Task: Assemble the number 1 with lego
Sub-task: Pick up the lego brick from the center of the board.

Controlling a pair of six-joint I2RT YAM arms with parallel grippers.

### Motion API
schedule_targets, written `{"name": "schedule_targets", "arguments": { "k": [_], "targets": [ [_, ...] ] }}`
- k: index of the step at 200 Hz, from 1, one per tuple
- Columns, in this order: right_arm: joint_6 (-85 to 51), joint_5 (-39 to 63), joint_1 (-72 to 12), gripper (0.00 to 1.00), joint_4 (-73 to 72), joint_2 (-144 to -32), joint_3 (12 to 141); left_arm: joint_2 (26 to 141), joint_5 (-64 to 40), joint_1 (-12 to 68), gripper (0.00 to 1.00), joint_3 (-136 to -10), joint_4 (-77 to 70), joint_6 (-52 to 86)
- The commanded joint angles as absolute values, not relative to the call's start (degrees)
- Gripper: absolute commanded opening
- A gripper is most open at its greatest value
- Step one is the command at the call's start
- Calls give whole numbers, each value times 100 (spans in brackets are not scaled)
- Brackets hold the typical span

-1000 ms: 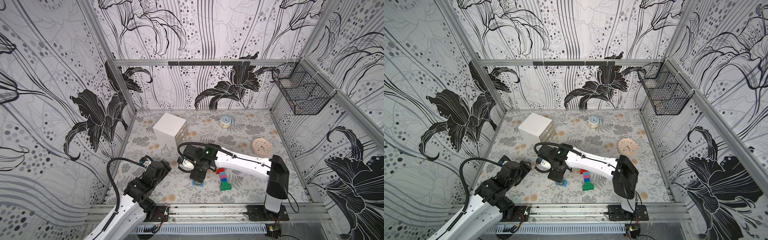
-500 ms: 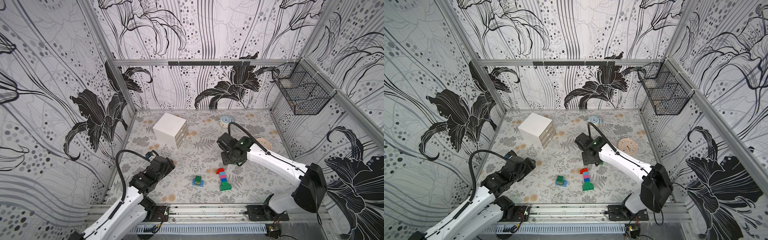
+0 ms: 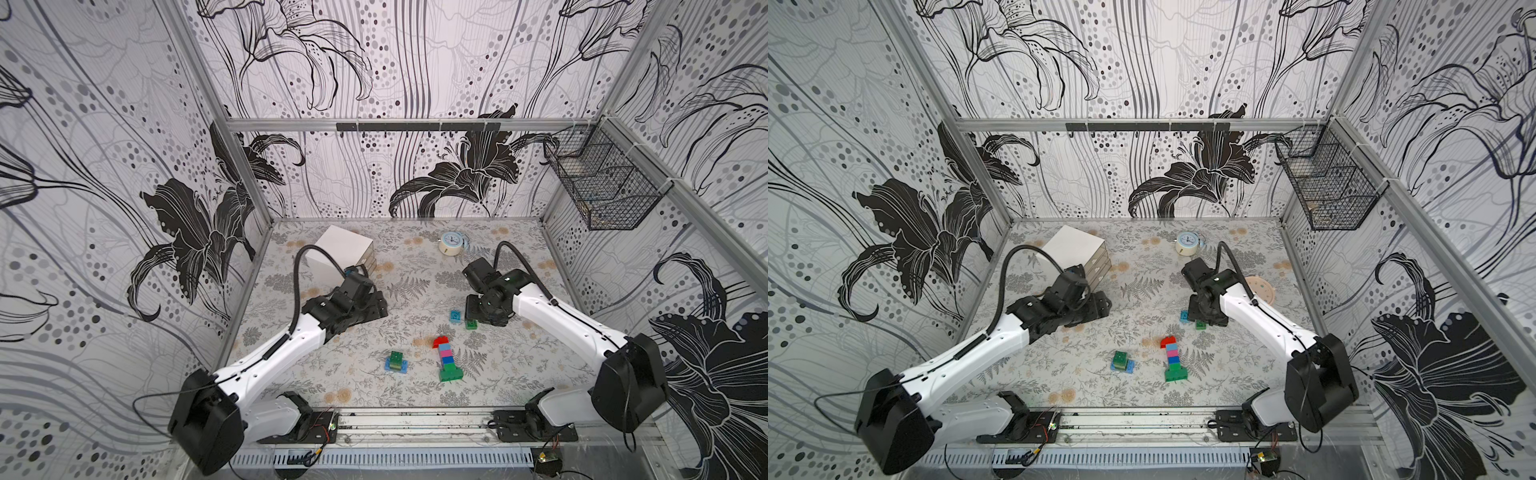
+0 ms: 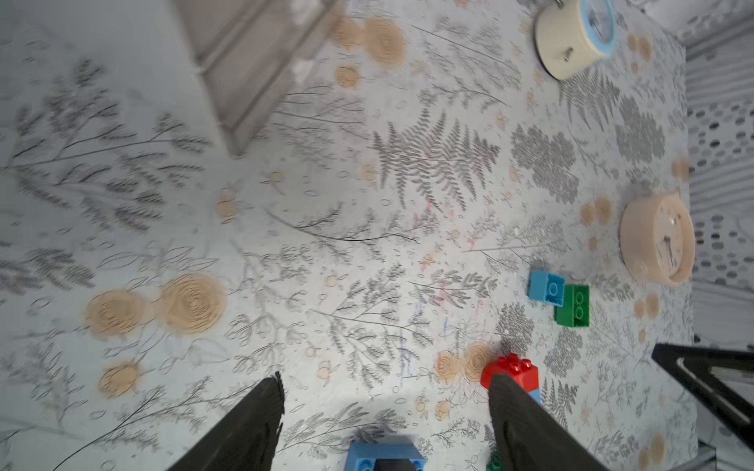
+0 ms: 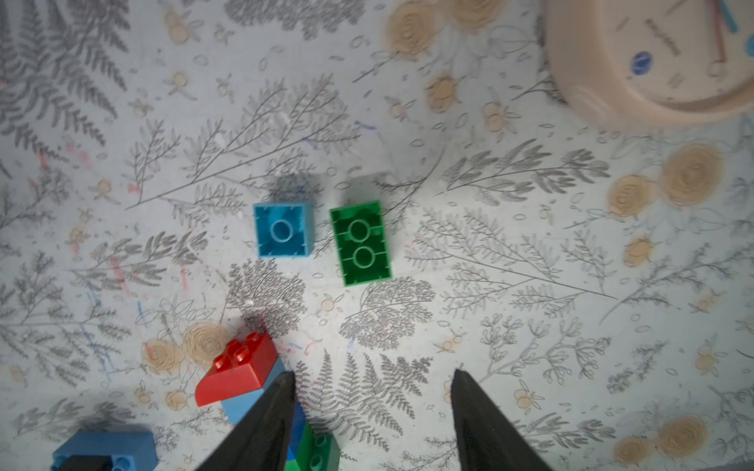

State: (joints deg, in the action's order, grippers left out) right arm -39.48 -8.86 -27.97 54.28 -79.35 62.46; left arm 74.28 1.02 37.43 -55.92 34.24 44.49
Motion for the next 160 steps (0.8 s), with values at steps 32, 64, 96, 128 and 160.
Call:
{"name": "schedule_targets", "arguments": {
  "k": [32, 64, 96, 128, 160],
  "targets": [
    [-4148, -1676, -2194, 62, 6305, -6689, 6117, 9616, 392, 4707, 83, -7612, 3917, 3660],
    [-4393, -1901, -2192, 61, 6613, -5845, 5932, 10916, 404, 5149, 83, -8842, 4462, 3511],
    [-4500, -2039, -2192, 59, 6831, -5317, 5741, 11860, 467, 5305, 81, -9800, 4922, 3531],
    [-4498, -2126, -2196, 59, 6976, -5287, 5748, 12595, 366, 5388, 81, -10486, 5227, 3472],
    [-4474, -2160, -2197, 59, 6974, -5291, 5748, 12952, 236, 5389, 80, -10787, 5194, 3409]
  ]
}}
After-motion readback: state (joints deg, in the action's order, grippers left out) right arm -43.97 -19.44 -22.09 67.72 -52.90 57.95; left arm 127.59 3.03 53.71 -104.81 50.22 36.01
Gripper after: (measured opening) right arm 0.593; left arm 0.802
